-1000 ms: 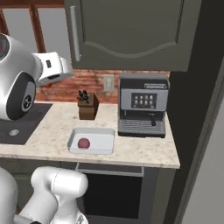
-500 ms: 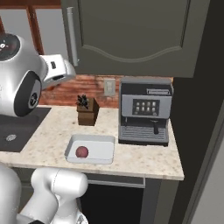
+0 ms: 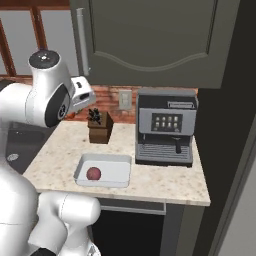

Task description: Take the carrot and onion out of the freezer and place them in the tupperware container on the counter. Then put the tupperware containing the vegetables back in the freezer.

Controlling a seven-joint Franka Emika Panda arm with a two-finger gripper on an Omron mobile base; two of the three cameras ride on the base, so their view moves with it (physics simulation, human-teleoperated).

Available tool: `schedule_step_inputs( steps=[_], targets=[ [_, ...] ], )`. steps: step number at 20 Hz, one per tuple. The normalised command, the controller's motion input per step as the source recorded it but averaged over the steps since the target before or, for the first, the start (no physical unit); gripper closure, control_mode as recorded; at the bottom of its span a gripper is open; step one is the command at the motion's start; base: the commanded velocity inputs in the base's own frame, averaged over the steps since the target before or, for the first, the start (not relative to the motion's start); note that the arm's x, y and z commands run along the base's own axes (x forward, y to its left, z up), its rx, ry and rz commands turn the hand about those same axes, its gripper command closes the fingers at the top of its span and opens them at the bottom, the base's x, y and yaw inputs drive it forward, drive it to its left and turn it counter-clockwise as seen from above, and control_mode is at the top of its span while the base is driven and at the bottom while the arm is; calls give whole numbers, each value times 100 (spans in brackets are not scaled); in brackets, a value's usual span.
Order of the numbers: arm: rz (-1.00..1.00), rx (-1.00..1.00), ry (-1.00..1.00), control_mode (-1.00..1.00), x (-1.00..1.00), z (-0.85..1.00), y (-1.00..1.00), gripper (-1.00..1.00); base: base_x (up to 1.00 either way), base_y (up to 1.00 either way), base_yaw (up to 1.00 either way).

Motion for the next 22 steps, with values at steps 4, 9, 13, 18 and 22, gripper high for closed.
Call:
schedule_step_inputs(
  steps=[4, 9, 13, 18, 22],
  targets=[
    [20, -8, 22, -100, 21, -65, -19, 100, 0, 0, 0],
    [18, -4, 15, -100, 8, -68, -11, 100, 0, 0, 0],
    [2, 0, 13, -100, 0, -71, 0, 100, 0, 0, 0],
    [0, 0, 9, -100, 25, -77, 0, 100, 0, 0, 0],
    [0, 0, 11, -100, 62, -58, -14, 100, 0, 0, 0]
  ],
)
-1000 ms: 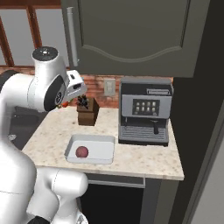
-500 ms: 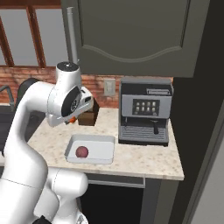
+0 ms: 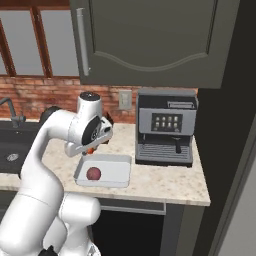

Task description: Take the carrot and onion out of the freezer and place them in the tupperware container on the counter. Then put the tupperware containing the vegetables back in the freezer.

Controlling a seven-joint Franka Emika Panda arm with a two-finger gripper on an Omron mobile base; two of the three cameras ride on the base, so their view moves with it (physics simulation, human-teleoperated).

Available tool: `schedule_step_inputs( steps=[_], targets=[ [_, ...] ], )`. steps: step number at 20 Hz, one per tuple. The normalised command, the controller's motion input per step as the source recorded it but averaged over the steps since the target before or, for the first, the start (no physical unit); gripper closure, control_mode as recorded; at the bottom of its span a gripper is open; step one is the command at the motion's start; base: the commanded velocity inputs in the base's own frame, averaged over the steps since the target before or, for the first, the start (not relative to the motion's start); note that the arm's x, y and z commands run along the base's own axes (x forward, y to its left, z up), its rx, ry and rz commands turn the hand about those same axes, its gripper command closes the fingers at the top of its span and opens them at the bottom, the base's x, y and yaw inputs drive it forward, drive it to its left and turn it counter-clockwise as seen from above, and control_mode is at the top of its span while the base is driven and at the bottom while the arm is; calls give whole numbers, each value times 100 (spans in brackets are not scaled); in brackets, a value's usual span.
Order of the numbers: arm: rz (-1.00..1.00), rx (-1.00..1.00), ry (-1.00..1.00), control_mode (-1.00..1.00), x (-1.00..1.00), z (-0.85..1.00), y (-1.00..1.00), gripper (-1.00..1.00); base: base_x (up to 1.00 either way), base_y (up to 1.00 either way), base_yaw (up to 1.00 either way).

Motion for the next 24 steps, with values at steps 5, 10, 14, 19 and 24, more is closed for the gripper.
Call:
schedule_step_inputs(
  steps=[5, 10, 14, 19, 24],
  targets=[
    [0, 0, 22, -100, 71, -38, -24, 100, 0, 0, 0],
    [0, 0, 19, -100, 41, -47, -12, 100, 0, 0, 0],
    [0, 0, 11, -100, 3, -53, -2, 100, 0, 0, 0],
    [5, 0, 7, -100, 3, -55, -8, 100, 0, 0, 0],
    [5, 0, 5, -100, 24, -51, -12, 100, 0, 0, 0]
  ],
)
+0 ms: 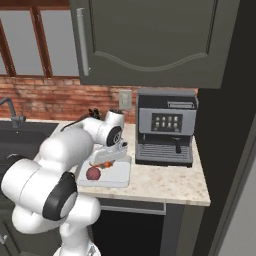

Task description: Take the carrot and onion out of the freezer and place them in the tupperware container on the counter. Then put the tupperware containing the vegetables back in the freezer.

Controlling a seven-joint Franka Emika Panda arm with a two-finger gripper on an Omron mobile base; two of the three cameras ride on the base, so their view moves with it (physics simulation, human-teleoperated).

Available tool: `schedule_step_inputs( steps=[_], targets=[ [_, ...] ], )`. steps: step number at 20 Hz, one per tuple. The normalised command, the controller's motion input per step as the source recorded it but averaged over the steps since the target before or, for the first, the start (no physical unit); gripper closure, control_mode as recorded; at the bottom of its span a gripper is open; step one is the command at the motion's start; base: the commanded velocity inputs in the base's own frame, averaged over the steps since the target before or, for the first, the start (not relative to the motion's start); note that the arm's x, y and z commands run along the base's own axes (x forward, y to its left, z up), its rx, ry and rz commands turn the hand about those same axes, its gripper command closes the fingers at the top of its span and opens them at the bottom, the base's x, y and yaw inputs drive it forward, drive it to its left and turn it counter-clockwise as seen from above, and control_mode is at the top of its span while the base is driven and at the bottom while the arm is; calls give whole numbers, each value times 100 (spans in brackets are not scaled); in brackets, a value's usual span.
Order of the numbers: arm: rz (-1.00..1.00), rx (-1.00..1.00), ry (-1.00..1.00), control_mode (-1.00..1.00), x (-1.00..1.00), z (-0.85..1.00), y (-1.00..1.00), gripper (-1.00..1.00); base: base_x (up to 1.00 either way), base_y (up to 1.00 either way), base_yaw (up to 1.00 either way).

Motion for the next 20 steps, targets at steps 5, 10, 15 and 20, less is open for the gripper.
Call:
schedule_step_inputs(
  steps=[5, 10, 15, 20],
  targets=[
    [4, 0, 0, -100, 45, -40, -17, 100, 0, 0, 0],
    [6, 0, -2, -100, 6, -31, -12, 100, 0, 0, 0],
    [5, 0, -12, -100, 0, -10, -1, -100, 0, 0, 0],
    [3, 0, -17, -100, 0, 0, -3, -100, 0, 0, 0]
  ],
)
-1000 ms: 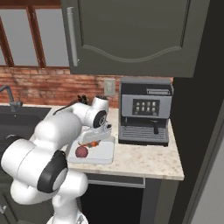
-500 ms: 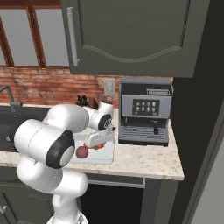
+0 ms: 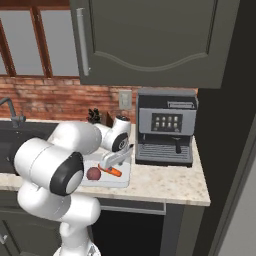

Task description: Take the carrot and onion out of the freezer and place them in the tupperware container on the counter. Then put the tupperware containing the vegetables back in the freezer.

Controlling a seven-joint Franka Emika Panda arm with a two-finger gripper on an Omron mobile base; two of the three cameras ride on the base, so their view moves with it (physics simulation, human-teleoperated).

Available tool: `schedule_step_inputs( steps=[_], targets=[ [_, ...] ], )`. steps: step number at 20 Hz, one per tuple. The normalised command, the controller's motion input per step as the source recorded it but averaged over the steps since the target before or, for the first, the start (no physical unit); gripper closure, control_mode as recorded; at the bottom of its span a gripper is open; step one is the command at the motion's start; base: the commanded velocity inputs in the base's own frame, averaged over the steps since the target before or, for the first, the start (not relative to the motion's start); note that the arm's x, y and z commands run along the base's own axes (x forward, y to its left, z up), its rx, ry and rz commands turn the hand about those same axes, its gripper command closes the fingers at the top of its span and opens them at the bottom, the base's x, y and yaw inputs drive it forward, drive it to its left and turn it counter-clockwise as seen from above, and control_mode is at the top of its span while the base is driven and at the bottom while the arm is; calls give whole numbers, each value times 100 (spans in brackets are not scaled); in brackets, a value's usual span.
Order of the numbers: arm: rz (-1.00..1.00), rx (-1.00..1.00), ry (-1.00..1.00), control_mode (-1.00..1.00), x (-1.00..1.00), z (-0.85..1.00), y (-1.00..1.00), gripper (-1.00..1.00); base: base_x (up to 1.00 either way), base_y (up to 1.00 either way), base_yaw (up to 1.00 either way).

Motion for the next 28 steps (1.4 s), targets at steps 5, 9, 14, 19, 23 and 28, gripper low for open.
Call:
schedule_step_inputs(
  steps=[5, 9, 14, 19, 23, 28],
  targets=[
    [0, 0, 0, -100, -6, 6, -8, -100, 0, 0, 0],
    [0, 2, 0, -100, -7, 33, -1, -100, 0, 0, 0],
    [-2, 12, 0, -100, -28, 54, -1, -100, 0, 0, 0],
    [-10, 9, 1, -100, -10, 36, 2, -100, 0, 0, 0],
    [-10, 5, 10, -100, -7, 42, 4, -100, 0, 0, 0],
    [-10, 1, 5, -100, -7, 21, 20, -100, 0, 0, 0]
  ],
)
